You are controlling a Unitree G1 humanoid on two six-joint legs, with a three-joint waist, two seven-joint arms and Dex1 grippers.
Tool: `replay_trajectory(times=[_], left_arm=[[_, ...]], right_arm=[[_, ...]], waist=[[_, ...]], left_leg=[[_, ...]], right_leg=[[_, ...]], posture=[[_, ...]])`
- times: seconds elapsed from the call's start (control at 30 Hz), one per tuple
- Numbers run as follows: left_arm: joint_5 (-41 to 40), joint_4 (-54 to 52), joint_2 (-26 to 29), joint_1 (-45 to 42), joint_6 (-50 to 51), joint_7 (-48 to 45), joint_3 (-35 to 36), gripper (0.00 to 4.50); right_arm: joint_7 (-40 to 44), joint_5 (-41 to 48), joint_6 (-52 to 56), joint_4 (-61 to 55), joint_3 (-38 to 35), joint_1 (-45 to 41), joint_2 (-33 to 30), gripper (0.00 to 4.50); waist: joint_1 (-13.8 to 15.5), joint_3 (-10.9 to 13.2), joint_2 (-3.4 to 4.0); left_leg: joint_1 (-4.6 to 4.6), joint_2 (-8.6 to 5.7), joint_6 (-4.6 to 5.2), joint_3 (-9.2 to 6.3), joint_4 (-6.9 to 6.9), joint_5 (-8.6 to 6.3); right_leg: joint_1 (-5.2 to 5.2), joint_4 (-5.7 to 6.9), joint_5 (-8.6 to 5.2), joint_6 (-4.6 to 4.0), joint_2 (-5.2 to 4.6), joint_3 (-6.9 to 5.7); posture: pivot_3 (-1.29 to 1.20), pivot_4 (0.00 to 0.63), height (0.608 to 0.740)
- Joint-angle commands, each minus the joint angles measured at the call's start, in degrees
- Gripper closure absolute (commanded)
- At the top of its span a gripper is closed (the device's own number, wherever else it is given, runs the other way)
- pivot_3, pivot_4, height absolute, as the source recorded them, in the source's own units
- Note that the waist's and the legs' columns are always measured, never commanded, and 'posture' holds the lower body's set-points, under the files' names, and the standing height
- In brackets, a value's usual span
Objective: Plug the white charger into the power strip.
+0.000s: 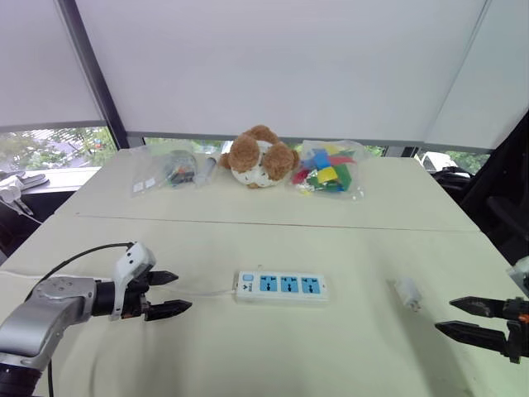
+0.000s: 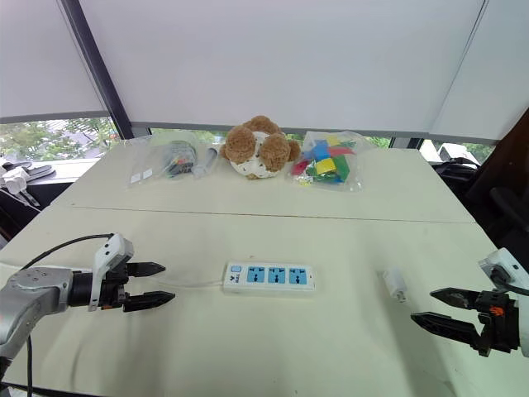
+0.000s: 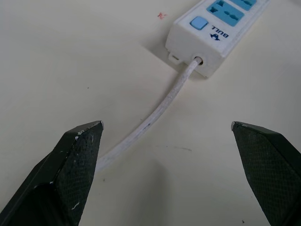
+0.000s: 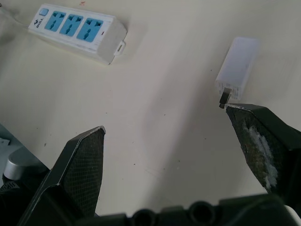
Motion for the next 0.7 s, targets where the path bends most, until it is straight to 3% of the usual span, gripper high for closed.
replay_trajectory(times=[0.03,0.7], left_arm=[[-0.6,-1.0,-0.1,-1.3,-0.3,0.0,0.1,0.0],[1.3,1.6,-0.6,-4.2,-1.6,-0.6,-1.2,0.0]], right_arm=[[-0.3,-0.2,-0.1,-1.1,-0.4,-0.3,0.2,0.04],[-1.6,-0.6,-0.1,-2.5,0.8,-0.5,0.5,0.04]], waist=[[0.0,0.0,-0.02],[0.1,0.0,-0.06]], left_leg=[[0.0,0.0,0.0,0.0,0.0,0.0],[0.0,0.0,0.0,-0.02,0.08,0.0]], right_leg=[[0.0,0.0,0.0,0.0,0.0,0.0],[0.0,0.13,0.02,0.04,0.02,0.0]], posture=[[0.0,0.15,0.739],[0.0,0.15,0.739]])
